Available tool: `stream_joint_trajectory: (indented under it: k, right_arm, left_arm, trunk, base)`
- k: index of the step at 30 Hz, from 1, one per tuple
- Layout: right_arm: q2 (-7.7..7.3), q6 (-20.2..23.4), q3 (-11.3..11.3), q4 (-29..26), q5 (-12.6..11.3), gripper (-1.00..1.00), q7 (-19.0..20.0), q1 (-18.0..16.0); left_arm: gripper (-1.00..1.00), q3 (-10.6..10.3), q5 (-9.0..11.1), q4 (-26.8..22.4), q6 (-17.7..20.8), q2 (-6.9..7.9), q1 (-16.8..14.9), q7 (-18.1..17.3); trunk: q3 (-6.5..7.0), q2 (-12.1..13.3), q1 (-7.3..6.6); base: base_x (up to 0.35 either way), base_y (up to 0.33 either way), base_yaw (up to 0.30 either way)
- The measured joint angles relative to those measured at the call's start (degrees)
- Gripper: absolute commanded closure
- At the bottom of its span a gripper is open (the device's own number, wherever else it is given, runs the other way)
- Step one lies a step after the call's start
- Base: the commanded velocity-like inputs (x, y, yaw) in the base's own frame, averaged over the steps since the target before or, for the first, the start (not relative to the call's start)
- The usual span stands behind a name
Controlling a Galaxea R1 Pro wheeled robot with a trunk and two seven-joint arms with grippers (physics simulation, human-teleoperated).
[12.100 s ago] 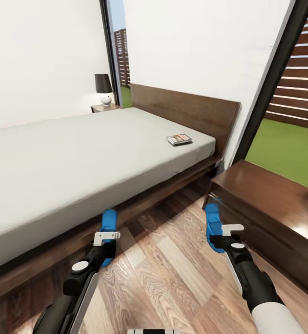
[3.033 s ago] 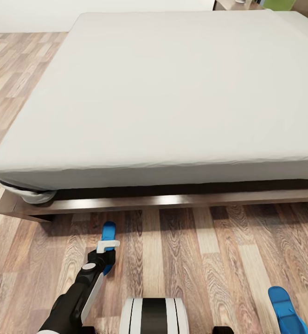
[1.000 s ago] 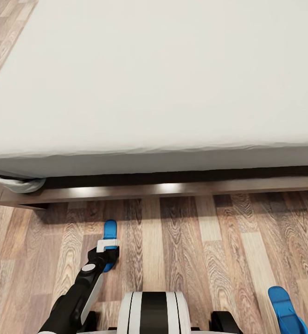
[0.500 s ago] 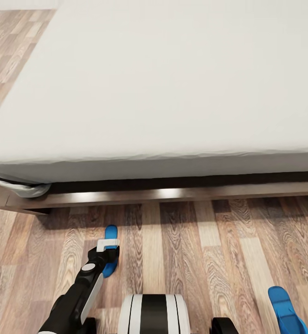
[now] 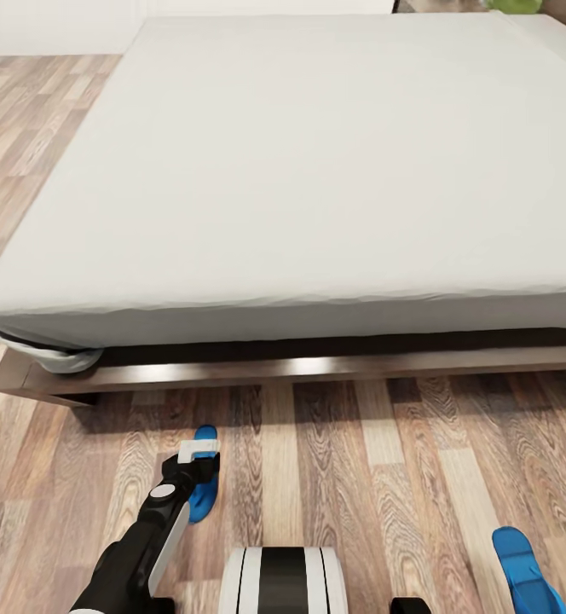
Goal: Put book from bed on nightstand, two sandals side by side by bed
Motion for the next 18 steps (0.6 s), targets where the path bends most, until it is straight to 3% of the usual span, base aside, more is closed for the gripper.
stream_joint_trajectory:
  k: [1, 5, 6, 7, 9, 11, 15, 18]
  right_arm:
    - [0.01, 1.1, 0.0, 0.0, 0.1, 1.00, 0.0, 0.0]
    - [0.08, 13.3, 0.1, -0.4, 0.2, 1.00, 0.0, 0.0]
    - [0.36, 20.3, 0.2, -1.9, 0.3, 1.00, 0.0, -0.1]
    - [0.91, 24.4, 0.3, -4.2, 0.4, 1.00, 0.0, -0.1]
    - [1.68, 28.0, 0.2, -7.2, 0.4, 1.00, 0.0, -0.1]
    - [2.74, 36.1, 0.0, -13.3, 0.2, 1.00, -0.1, -0.2]
    - [3.40, 49.7, -0.3, -25.0, 0.1, 1.00, 0.0, -0.2]
    - [3.52, 55.8, -0.5, -31.3, 0.0, 1.00, 0.0, -0.2]
  left_arm:
    - [-1.00, 0.0, 0.0, 0.0, 0.1, 0.00, 0.0, 0.0]
    - [-1.00, 0.1, 0.0, -0.3, 0.2, 0.02, 0.0, -0.1]
    - [-1.00, 0.2, 0.0, -0.7, 0.3, 0.05, 0.0, -0.1]
    - [-1.00, 0.2, 0.1, -0.9, 0.3, 0.06, 0.0, -0.1]
    - [-1.00, 0.2, 0.1, -1.1, 0.4, 0.06, 0.0, -0.1]
    - [-1.00, 0.2, 0.1, -1.2, 0.7, 0.07, 0.0, -0.2]
    - [-1.00, 0.2, 0.1, -1.4, 1.5, 0.08, 0.0, -0.2]
    - [-1.00, 0.3, 0.1, -1.4, 1.6, 0.08, 0.0, -0.2]
  trunk:
    - [0.22, 0.0, -0.03]
    - [1.11, 0.1, -0.13]
    - [1.33, 0.1, -0.15]
    - [1.55, 0.1, -0.18]
    - [2.00, 0.1, -0.23]
    - [2.44, 0.1, -0.28]
    - [3.33, 0.2, -0.39]
    - [4.00, 0.2, -0.47]
  base:
    - [0.000, 0.000, 0.000]
    - [0.000, 0.000, 0.000]
    - [0.000, 0.000, 0.000]
    - [0.000, 0.000, 0.000]
    - [0.000, 0.000, 0.000]
    - [0.000, 0.000, 0.000]
    - [0.000, 0.000, 0.000]
    - [0.000, 0.000, 0.000]
